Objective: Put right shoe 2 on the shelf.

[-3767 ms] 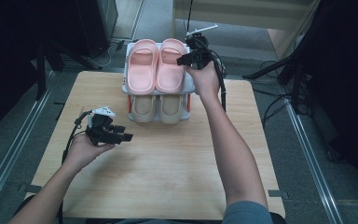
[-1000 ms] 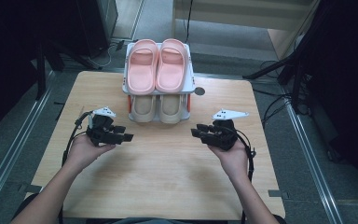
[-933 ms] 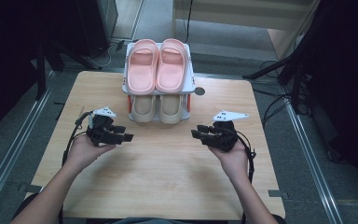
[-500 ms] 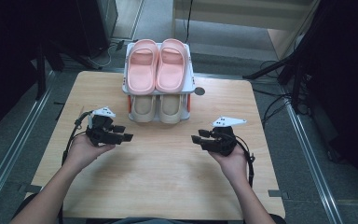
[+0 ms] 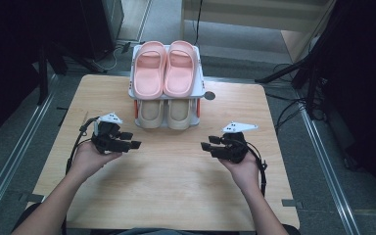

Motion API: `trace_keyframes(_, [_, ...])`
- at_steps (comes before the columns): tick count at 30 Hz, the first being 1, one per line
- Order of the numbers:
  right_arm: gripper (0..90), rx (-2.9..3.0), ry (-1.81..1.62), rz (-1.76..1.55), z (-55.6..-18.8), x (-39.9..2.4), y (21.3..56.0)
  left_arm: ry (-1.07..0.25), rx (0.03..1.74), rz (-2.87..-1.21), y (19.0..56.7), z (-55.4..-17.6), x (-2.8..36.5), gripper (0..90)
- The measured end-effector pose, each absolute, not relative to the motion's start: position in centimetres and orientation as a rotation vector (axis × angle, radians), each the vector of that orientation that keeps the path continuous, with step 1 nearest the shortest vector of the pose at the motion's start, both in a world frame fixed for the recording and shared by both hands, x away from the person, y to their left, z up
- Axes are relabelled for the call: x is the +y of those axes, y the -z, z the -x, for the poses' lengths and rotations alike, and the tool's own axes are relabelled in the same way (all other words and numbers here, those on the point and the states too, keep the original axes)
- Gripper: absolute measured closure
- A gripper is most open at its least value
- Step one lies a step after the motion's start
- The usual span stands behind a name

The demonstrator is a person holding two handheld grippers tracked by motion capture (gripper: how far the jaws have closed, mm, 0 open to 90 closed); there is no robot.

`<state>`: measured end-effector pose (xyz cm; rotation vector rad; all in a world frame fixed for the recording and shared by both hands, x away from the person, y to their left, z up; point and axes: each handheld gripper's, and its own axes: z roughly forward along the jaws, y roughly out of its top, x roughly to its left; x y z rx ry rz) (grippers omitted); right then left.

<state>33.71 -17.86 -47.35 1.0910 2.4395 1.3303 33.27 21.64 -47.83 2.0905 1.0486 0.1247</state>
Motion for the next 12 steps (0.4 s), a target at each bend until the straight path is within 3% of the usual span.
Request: trace_keyframes(12, [54.8,2.446,-1.329,-1.081,-33.74,-17.76,47.39,-0.126,1.045,-2.095,47.91,-33.27,21.56,43.8])
